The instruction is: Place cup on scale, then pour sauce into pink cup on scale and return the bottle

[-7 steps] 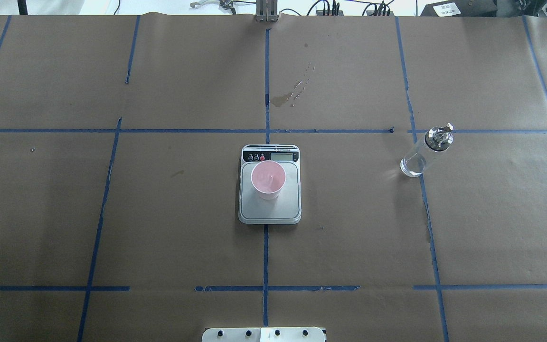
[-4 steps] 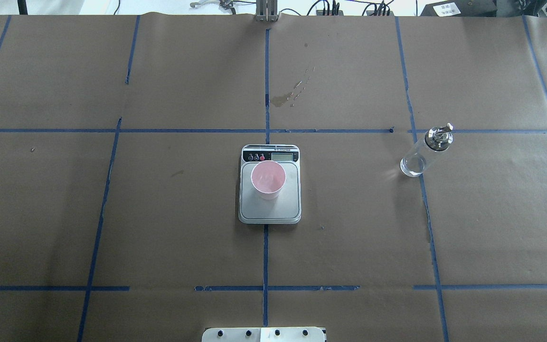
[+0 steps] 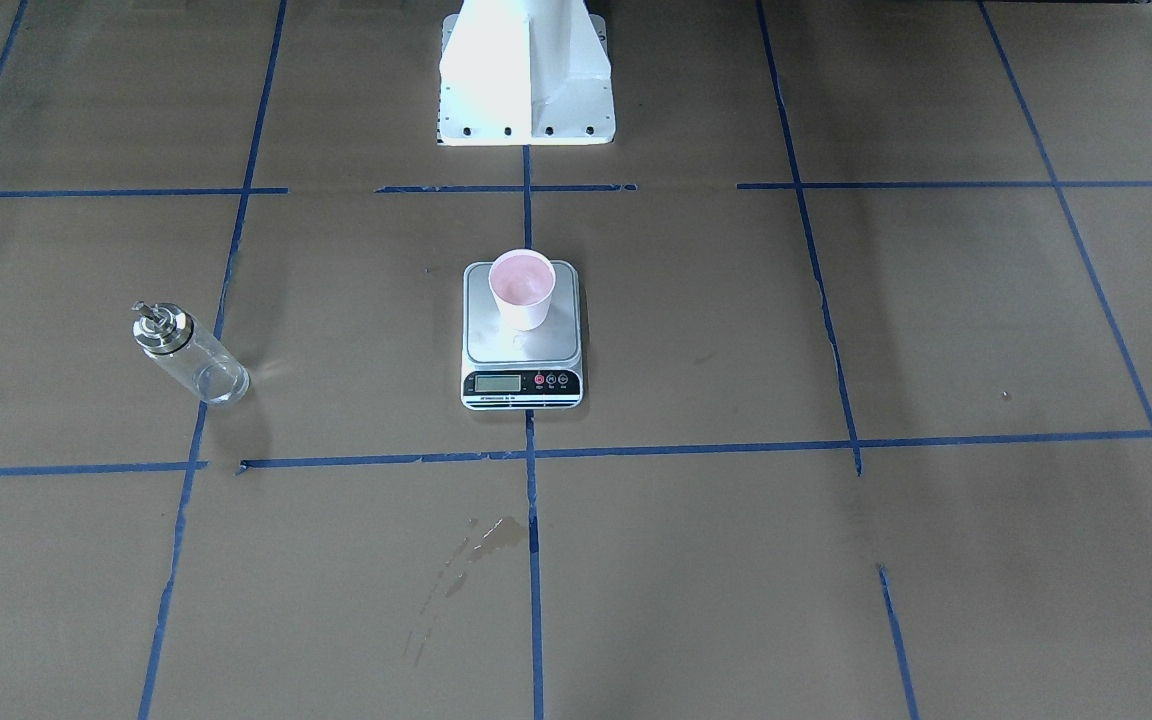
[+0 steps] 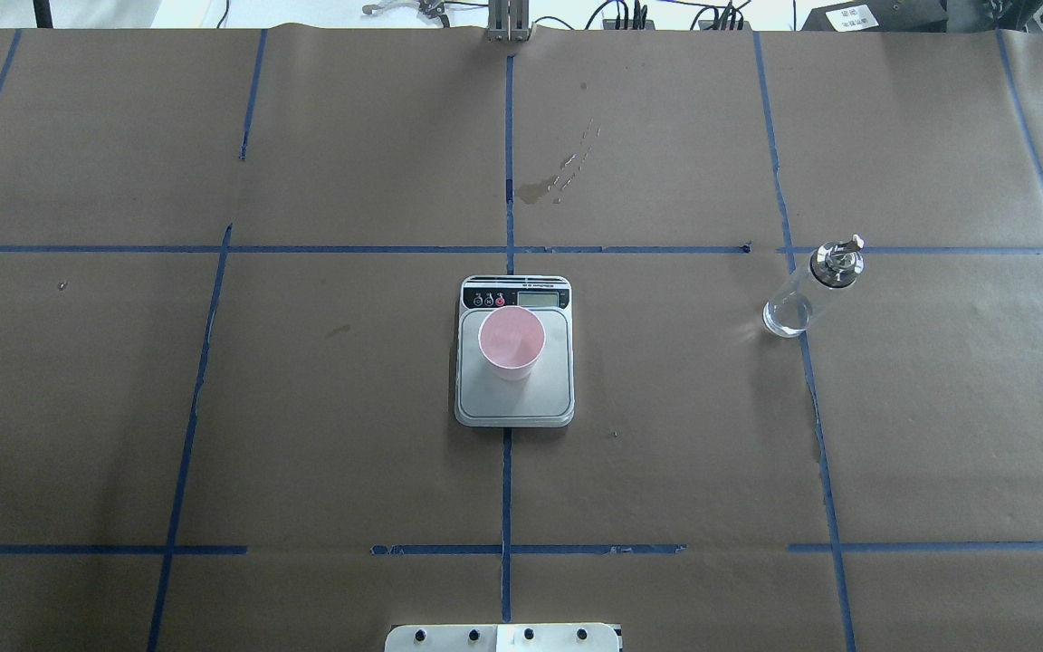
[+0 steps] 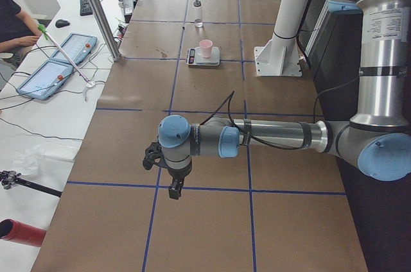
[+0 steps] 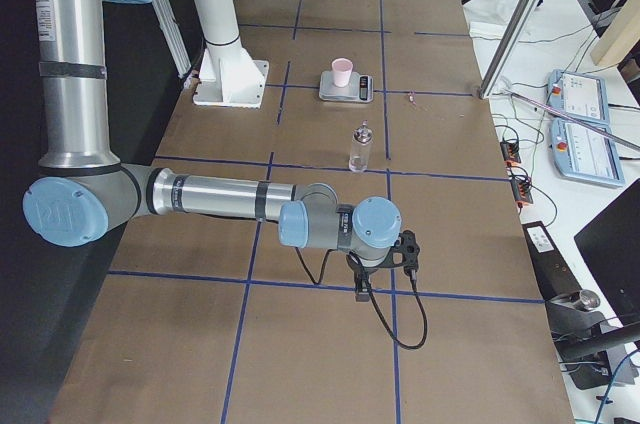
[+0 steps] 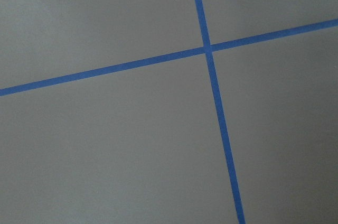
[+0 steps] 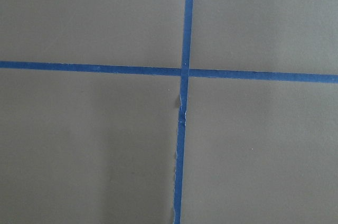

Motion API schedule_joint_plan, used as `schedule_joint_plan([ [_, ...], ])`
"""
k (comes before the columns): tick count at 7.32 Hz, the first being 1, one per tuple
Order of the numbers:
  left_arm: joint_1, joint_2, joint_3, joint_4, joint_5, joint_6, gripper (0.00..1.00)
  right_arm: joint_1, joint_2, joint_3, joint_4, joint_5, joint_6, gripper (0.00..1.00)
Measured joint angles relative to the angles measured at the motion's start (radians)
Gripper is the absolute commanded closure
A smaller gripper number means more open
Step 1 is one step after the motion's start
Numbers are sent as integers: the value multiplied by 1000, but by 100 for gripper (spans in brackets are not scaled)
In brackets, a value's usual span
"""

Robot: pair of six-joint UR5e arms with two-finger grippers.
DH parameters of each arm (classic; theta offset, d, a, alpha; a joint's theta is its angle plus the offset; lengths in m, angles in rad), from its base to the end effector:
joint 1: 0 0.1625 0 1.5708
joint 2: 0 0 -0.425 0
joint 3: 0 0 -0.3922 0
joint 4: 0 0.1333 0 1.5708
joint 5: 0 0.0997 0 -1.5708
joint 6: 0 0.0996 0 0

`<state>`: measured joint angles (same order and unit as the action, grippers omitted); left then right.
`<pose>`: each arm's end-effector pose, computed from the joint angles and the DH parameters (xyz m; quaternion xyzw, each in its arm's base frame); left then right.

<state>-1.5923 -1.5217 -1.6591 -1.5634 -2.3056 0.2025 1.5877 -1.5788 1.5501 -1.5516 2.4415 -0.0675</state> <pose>-0.0767 -0.4715 0.6423 0.0549 0.3552 0.0900 0.9288 0.0654 -0.4867 0.6639 0.0135 -0.4215 -0.0209 0.9065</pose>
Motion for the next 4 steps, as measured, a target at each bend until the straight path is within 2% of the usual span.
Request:
schedule_joint_plan([
  [2,-1,-6,4,1,-1,-51,0,0,-1,13,-1,-9,2,0],
  [4,0,-13,4,-2,-6,-221,0,0,-5,15,-2,-20,6,0],
])
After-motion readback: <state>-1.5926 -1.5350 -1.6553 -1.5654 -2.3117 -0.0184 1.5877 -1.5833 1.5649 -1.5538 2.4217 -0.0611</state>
